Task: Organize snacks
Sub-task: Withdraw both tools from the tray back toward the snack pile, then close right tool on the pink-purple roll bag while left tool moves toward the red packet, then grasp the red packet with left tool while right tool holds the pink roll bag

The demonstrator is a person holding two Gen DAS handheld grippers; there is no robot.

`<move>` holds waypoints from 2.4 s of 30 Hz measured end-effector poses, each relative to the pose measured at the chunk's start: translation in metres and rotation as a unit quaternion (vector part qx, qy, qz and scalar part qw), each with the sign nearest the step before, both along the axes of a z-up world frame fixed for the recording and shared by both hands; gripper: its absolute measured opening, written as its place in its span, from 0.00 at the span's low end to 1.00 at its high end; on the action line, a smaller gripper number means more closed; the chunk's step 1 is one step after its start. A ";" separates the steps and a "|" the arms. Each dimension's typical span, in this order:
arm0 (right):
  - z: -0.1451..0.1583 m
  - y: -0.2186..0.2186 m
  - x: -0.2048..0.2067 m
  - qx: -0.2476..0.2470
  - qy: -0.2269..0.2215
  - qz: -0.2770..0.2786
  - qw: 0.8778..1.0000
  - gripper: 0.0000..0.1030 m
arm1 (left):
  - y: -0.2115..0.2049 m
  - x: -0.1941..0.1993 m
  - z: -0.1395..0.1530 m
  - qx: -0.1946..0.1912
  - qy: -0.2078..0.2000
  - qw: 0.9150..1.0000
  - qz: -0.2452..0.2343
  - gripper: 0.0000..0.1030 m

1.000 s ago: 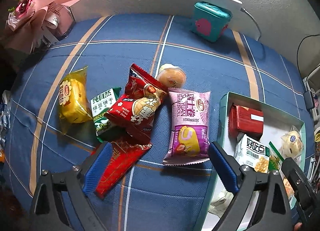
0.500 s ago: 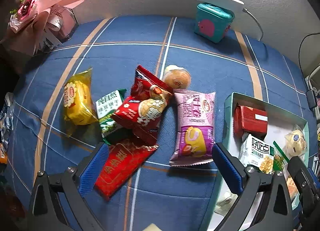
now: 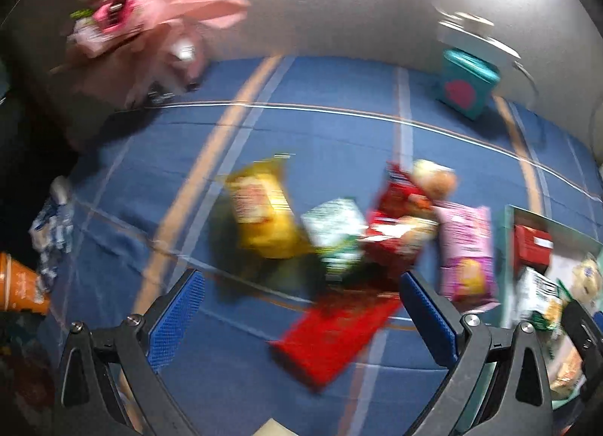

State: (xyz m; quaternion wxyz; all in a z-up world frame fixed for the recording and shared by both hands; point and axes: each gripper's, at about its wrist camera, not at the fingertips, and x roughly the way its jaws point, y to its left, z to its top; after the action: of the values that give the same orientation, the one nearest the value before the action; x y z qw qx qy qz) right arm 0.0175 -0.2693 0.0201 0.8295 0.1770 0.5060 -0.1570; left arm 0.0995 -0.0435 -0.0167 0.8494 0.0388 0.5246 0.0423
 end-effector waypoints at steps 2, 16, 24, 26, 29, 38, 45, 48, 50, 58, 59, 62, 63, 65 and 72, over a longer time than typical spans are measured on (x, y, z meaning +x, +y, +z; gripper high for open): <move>0.000 0.011 0.004 0.003 -0.001 0.014 1.000 1.00 | 0.022 -0.001 0.003 0.013 -0.007 1.000 0.023 1.00; -0.015 0.090 0.032 0.018 0.013 0.099 0.995 1.00 | 0.098 0.000 0.008 -0.013 -0.009 0.995 0.100 1.00; -0.028 0.087 0.042 0.013 0.019 0.098 0.995 1.00 | 0.081 0.008 -0.007 -0.037 0.008 0.996 0.079 1.00; -0.029 0.083 0.044 0.015 0.014 0.094 0.995 1.00 | 0.074 0.011 -0.014 -0.043 0.016 0.996 0.070 1.00; -0.033 0.077 0.046 0.024 0.011 0.089 0.996 1.00 | 0.064 0.016 -0.030 -0.049 0.043 0.996 0.061 1.00; -0.044 0.076 0.057 0.013 0.017 0.092 0.996 0.84 | 0.049 0.026 -0.056 -0.049 0.083 0.994 0.043 1.00; -0.052 0.075 0.067 0.010 0.022 0.086 0.996 0.71 | 0.048 0.032 -0.059 -0.051 0.089 0.994 0.041 1.00; -0.056 0.074 0.073 0.008 0.025 0.088 0.996 0.66 | 0.048 0.035 -0.060 -0.052 0.091 0.994 0.040 1.00; -0.060 0.075 0.076 0.006 0.027 0.089 0.996 0.62 | 0.047 0.037 -0.061 -0.051 0.092 0.994 0.038 1.00; -0.080 0.072 0.087 0.004 0.041 0.081 0.996 0.46 | 0.047 0.051 -0.067 -0.054 0.097 0.993 0.035 1.00; -0.083 0.071 0.087 0.009 0.041 0.079 0.996 0.45 | 0.047 0.052 -0.069 -0.055 0.099 0.993 0.035 1.00; -0.083 0.070 0.086 0.009 0.040 0.080 0.996 0.43 | 0.047 0.054 -0.073 -0.056 0.104 0.992 0.035 1.00; -0.083 0.071 0.085 0.009 0.042 0.080 0.996 0.43 | 0.049 0.052 -0.073 -0.056 0.105 0.992 0.034 1.00; -0.083 0.071 0.084 0.010 0.046 0.076 0.996 0.42 | 0.047 0.052 -0.073 -0.057 0.106 0.992 0.031 1.00; -0.080 0.080 0.064 0.014 0.065 0.076 0.995 0.42 | 0.038 0.039 -0.071 -0.067 0.106 0.992 0.016 1.00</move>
State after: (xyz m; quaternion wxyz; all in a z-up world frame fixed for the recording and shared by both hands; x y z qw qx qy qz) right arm 0.0817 -0.1889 -0.0597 0.8015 0.1389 0.5734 -0.0975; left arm 0.1383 -0.0058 -0.0876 0.7891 -0.0223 0.6136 0.0162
